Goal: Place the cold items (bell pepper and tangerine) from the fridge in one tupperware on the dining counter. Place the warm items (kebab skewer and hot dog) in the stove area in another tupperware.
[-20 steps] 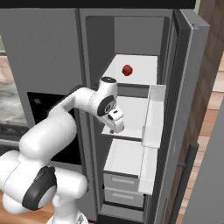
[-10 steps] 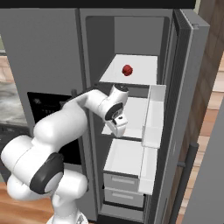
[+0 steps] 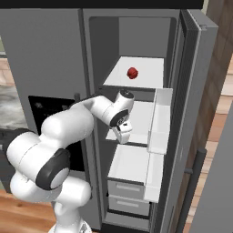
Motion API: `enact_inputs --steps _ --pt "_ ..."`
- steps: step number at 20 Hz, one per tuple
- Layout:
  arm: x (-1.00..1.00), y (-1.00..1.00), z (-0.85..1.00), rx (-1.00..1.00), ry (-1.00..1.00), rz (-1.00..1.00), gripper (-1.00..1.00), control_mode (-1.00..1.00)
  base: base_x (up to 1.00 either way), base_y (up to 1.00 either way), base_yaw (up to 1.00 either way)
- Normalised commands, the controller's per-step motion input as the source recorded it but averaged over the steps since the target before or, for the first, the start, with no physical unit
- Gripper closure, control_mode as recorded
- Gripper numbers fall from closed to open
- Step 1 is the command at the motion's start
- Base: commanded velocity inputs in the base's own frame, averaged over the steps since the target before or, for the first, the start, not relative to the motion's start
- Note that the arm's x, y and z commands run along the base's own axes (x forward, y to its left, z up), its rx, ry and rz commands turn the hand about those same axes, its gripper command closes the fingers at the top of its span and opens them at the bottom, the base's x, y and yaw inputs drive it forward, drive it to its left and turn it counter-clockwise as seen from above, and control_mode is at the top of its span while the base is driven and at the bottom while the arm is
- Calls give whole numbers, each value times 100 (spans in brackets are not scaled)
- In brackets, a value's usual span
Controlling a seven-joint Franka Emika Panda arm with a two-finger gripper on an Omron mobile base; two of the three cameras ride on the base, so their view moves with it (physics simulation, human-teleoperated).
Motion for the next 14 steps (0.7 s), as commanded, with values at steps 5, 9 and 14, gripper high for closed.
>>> enact_inputs --steps 5,9,14 --pt "23 0 -15 0 0 -6 -100 -100 0 0 0" --pt "27 0 -16 0 0 -7 -100 -100 0 0 0" --pt "28 0 -20 0 0 -6 -100 -100 0 0 0"
